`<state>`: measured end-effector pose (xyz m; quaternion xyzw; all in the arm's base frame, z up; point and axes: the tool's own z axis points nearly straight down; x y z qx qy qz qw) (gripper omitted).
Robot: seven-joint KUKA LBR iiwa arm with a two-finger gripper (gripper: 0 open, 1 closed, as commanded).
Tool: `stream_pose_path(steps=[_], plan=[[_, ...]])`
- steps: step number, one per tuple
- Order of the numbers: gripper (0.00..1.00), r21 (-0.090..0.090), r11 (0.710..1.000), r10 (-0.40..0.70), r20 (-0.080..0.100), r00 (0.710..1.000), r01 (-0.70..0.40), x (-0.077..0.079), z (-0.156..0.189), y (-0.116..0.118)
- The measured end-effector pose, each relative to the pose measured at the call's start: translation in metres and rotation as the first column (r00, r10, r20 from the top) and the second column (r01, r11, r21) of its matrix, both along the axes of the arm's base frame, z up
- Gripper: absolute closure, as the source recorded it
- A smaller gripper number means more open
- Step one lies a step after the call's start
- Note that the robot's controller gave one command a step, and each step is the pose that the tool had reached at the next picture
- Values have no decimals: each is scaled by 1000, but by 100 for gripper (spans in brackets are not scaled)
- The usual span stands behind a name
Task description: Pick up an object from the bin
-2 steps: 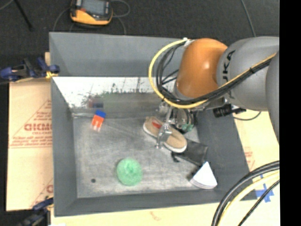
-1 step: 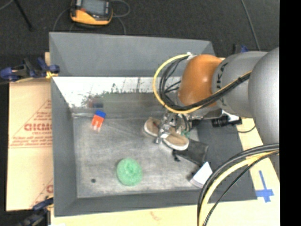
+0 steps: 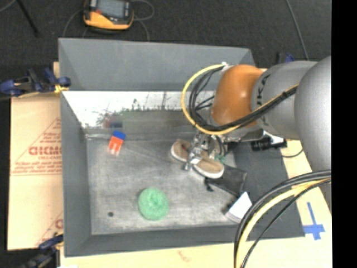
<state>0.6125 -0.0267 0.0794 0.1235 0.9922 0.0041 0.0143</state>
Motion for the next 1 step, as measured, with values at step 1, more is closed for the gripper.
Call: stream_pose_path(steps=[1], plan=[[100,-4,1000,26,-27,999,-26,3,191,-3]])
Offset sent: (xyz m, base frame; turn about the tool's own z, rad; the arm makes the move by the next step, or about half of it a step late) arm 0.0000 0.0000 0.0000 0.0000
